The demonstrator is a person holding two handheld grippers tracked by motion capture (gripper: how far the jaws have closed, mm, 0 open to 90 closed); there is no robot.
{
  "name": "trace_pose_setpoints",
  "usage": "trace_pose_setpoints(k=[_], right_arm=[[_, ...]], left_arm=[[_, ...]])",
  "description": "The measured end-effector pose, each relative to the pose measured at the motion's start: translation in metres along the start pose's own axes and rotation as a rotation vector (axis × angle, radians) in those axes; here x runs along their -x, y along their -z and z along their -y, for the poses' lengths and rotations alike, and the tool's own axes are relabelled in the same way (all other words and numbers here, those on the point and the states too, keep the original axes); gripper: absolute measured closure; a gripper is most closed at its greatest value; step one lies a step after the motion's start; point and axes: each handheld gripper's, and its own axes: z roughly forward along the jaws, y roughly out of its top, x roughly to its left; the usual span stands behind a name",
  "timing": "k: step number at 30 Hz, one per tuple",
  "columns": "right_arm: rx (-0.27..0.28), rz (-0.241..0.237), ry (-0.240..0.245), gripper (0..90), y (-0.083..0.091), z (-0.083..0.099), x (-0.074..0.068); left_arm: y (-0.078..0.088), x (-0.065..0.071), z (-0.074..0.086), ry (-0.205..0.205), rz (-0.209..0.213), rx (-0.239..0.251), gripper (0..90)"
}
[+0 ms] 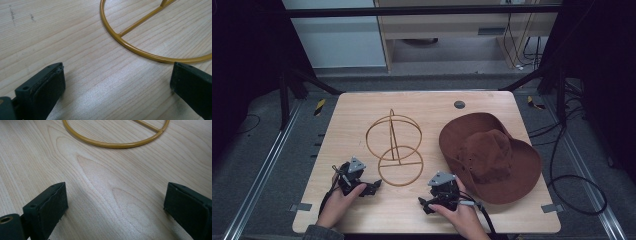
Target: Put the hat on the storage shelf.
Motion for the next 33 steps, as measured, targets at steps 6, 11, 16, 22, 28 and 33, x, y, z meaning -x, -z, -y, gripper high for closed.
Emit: trace_pose_setpoints(k=[6, 11, 16, 22, 28, 33], right_arm=[[0.000, 0.000, 0.000, 5.2, 0.000, 0.000, 0.000], [0.000, 0.005, -0.004, 5.4, 0.000, 0.000, 0.000], [-0.034, -0.033, 0.010, 7.9, 0.010, -0.006, -0.014], [-0.016, -0.056, 0.110, 7.8, 0.052, -0.040, -0.030], [-0.064, 0.038, 0.140, 8.5, 0.106, -0.080, 0.003], [-0.095, 0.082, 0.087, 9.8, 0.134, -0.091, 0.052]], left_arm=[[0.000, 0.000, 0.000, 0.000, -0.001, -0.001, 0.0], [0.000, 0.000, 0.000, 0.000, -0.001, -0.001, 0.0], [0.001, 0.001, 0.001, 0.000, 0.001, -0.001, 0.0], [0.001, 0.001, 0.001, 0.004, 0.001, 0.002, 0.0], [0.001, 0.001, 0.001, 0.002, 0.001, 0.000, 0.0], [0.002, 0.001, 0.002, 0.002, -0.001, 0.001, 0.0]])
